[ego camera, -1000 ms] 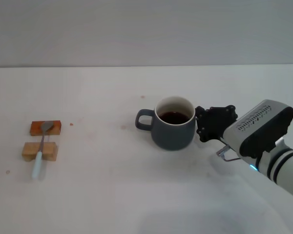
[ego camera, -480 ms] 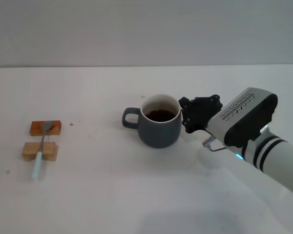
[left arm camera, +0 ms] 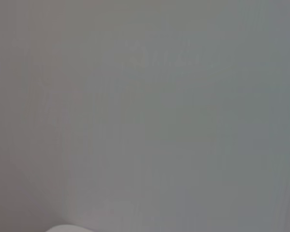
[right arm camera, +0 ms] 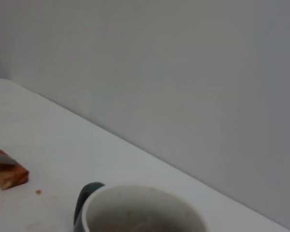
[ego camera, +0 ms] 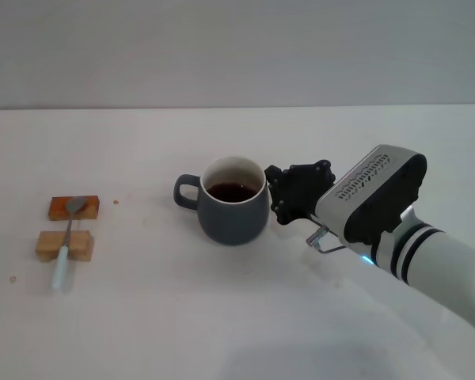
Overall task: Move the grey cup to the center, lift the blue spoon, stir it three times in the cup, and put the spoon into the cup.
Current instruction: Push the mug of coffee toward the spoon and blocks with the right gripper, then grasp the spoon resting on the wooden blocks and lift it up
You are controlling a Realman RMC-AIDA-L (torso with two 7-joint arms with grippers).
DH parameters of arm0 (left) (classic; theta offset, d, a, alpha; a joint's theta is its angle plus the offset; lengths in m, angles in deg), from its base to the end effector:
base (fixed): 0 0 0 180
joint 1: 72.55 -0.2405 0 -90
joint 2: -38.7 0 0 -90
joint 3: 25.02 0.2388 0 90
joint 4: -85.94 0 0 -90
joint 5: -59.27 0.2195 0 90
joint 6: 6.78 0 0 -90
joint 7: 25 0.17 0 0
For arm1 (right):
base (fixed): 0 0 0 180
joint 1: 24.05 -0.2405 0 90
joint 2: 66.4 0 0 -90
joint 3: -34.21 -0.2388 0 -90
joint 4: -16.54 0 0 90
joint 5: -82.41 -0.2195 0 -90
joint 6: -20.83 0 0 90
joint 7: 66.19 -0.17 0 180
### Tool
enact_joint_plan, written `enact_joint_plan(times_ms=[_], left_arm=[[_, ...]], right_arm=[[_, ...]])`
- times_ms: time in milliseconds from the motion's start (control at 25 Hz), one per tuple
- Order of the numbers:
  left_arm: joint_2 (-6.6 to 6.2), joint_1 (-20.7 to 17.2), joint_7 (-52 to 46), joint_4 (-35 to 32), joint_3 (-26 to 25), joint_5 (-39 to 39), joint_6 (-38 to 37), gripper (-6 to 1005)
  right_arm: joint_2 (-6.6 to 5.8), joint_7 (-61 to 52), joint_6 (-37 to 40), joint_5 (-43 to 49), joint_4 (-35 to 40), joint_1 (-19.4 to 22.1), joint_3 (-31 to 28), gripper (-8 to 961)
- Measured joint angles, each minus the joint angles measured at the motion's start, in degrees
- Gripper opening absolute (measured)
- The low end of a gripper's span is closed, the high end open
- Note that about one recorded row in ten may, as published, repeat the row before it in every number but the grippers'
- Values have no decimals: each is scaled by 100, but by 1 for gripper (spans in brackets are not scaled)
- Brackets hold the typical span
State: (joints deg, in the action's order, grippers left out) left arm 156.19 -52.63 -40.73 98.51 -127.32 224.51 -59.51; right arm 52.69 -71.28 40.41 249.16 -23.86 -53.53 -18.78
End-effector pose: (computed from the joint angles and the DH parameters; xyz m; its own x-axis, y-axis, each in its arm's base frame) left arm -0.4074 0.3455 0.0654 0.5854 0.0232 0.8104 0.7739 0.2819 -0.5671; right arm 0.1881 0.3798 -0.1412 0.9216 -0.1129 -0.3714 -0.3498 -0.6563 -0.6685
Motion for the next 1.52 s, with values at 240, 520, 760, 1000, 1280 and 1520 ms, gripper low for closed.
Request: enact_joint_plan(times_ms=[240, 520, 760, 1000, 1280, 1520], left_arm=[[3, -15, 0, 0, 33, 0, 0, 606], [45, -179, 0, 210, 604, 20, -59, 604], [41, -875, 107, 1480, 1300, 22, 402, 602], [25, -1735, 656, 3495, 1445, 28, 2081, 600], [55, -2038, 924, 4651, 1301, 6, 3677, 597], [88, -2787, 1036, 5892, 1464, 5, 4316, 595]], right_arm=[[-11, 15, 7, 4, 118, 16, -284, 34], [-25, 355, 189, 32, 883, -181, -1365, 37], [-104, 442, 697, 31, 1985, -511, -2499, 114], [-166, 460, 781, 30, 2117, -458, -2695, 227], [-171, 497, 791, 29, 2193, -466, -2799, 294], [-181, 514, 774, 30, 2220, -492, -2848, 294]])
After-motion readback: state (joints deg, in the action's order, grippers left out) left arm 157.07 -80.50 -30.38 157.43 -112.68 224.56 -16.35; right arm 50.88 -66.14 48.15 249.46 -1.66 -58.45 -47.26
